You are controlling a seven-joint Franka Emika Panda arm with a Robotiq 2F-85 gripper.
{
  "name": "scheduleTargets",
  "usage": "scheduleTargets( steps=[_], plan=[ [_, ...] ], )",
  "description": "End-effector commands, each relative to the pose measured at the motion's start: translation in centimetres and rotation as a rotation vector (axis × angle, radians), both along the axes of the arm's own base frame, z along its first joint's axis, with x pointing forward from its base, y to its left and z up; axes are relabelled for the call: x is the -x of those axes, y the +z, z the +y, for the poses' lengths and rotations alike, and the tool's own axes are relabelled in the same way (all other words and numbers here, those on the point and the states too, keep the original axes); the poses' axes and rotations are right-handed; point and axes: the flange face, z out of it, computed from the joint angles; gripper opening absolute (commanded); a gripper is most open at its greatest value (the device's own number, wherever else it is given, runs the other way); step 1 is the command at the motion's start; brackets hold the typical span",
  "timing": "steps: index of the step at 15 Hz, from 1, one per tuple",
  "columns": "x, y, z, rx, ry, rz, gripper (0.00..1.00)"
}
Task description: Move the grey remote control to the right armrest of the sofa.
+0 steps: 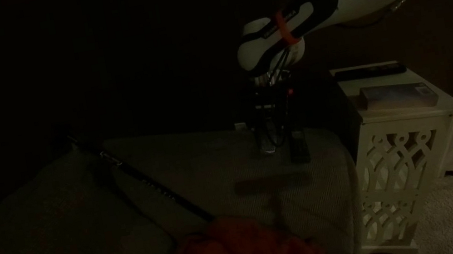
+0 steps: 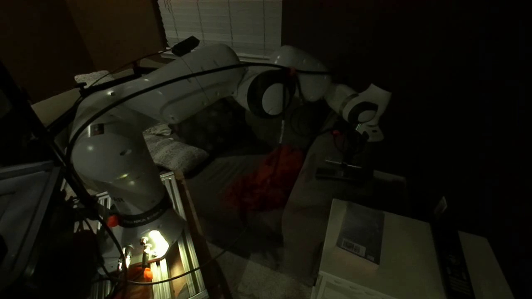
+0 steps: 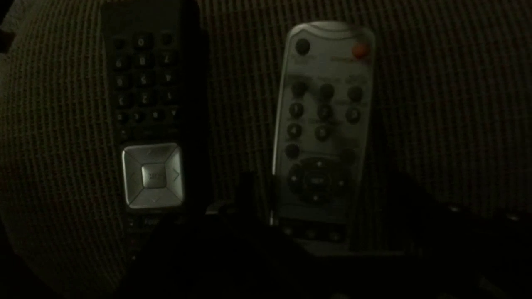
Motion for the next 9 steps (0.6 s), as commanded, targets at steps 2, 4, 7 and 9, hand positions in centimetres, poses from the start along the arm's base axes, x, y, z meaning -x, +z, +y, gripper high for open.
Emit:
scheduleTargets(
  steps=[2,4,7,9],
  plan=[
    [-1.1,3.5,0.7,0.042,0.011,-0.042,1.00],
    [-1.3,6.3,1.5,0.049,0.041,-0.068,1.00],
    [-0.8,11.1,2.7,0.047,0.207,-0.094,1.00],
    [-0.5,14.3,3.1,0.043,0.312,-0.163,1.00]
  ],
)
